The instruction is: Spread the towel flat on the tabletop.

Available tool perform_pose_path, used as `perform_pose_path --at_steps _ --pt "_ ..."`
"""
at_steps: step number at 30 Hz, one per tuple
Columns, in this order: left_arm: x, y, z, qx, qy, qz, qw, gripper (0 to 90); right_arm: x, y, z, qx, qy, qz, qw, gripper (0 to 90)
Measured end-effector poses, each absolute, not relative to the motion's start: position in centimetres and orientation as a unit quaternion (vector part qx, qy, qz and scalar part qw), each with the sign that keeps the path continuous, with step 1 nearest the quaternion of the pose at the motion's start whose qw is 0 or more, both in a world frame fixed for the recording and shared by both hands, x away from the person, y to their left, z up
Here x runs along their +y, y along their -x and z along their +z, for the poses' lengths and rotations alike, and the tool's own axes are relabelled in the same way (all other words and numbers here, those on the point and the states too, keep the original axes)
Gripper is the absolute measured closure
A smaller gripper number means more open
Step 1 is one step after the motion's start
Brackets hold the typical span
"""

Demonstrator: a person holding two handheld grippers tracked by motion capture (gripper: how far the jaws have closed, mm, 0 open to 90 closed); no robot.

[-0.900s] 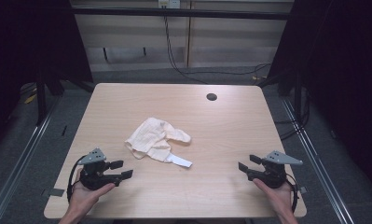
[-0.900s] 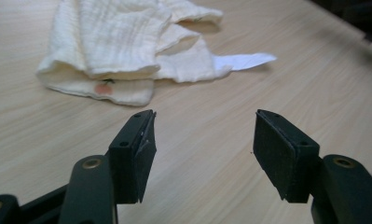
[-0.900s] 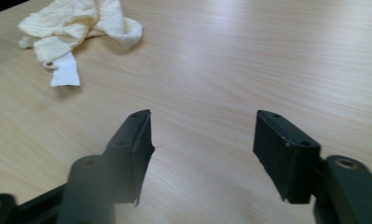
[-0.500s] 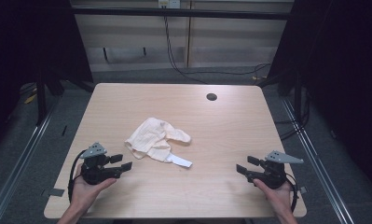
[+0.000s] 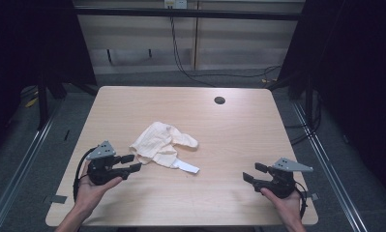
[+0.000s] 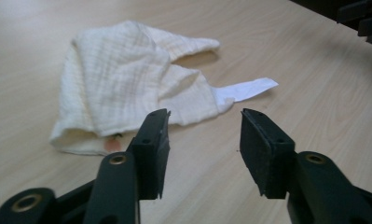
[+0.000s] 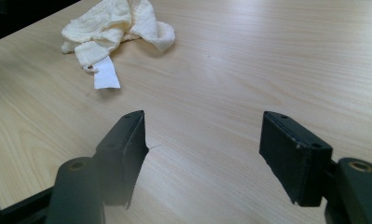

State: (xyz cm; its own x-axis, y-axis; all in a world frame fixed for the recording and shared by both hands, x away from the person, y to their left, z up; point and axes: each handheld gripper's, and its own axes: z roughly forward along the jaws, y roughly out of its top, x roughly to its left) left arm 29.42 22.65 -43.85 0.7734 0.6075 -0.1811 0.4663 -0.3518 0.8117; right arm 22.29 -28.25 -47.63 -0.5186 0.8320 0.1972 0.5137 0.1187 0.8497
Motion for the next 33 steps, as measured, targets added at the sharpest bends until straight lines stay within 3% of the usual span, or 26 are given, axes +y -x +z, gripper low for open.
perform_pose_path --at_steps 16,25,29,33 --pt "21.7 -35.0 -41.6 0.321 -0.803 0.092 0.493 48.2 -27.8 -22.5 -47.7 0.741 -0.452 0.476 0.141 31.4" --pt "20.4 -37.5 -42.0 0.311 -0.816 0.107 0.475 53.3 -27.2 -22.6 -47.6 0.756 -0.435 0.471 0.131 30.2" --pt "20.9 -38.6 -42.9 0.319 -0.806 0.085 0.492 58.3 -27.2 -22.6 -47.7 0.761 -0.432 0.467 0.130 30.0" --pt "20.6 -39.6 -44.3 0.327 -0.819 0.074 0.466 61.2 -27.1 -22.8 -47.5 0.758 -0.426 0.477 0.130 27.3"
